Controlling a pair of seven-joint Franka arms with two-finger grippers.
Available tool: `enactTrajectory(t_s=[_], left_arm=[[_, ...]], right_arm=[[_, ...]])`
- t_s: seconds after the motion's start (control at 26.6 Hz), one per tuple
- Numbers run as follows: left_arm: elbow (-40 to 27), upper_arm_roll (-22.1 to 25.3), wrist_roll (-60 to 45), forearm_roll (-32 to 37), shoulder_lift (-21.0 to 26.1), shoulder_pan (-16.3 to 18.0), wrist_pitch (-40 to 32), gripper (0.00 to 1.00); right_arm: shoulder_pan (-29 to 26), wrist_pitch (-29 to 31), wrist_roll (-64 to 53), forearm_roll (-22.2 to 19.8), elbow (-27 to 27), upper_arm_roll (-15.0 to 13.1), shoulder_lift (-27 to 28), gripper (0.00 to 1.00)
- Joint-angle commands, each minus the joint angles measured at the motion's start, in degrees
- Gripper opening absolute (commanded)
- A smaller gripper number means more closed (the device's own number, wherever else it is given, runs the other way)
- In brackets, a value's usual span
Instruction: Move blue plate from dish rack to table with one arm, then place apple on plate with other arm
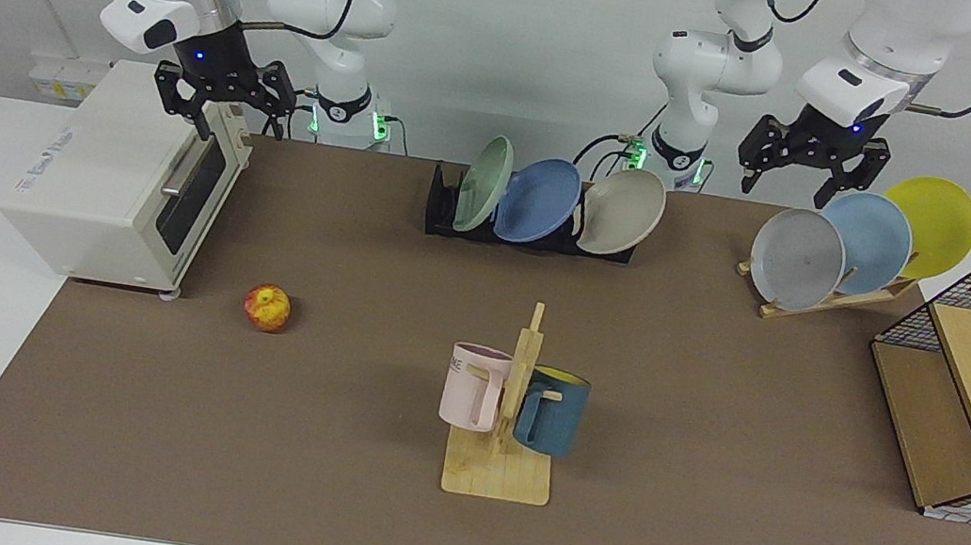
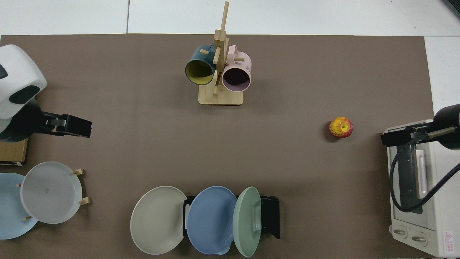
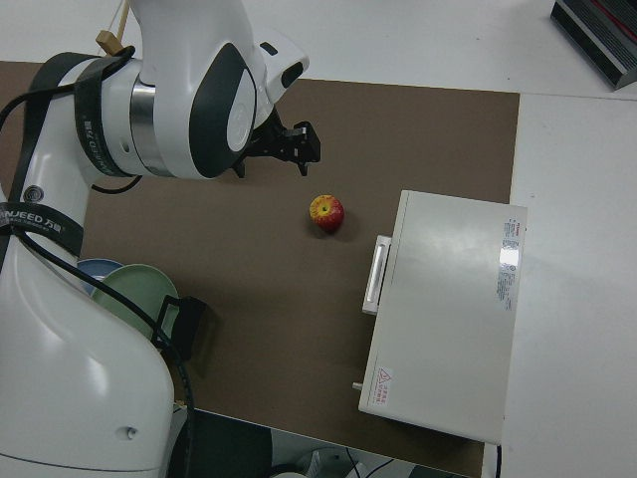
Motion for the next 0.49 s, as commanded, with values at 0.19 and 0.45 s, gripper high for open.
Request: enactTrajectory(t_s=[0.19, 0.45], left_arm=[[-0.4, 0.1, 0.0, 0.7, -0.8, -0.1, -0.7, 1.0], [-0.5, 0.3, -0.1, 0.7, -0.8, 0.0, -0.8, 1.0]], right_arm=[[-0.7, -1.0, 1.0, 0.0, 0.8, 0.5, 0.3, 1.0], [-0.7, -1.0, 1.0, 0.0, 0.8, 0.5, 0.3, 1.0]])
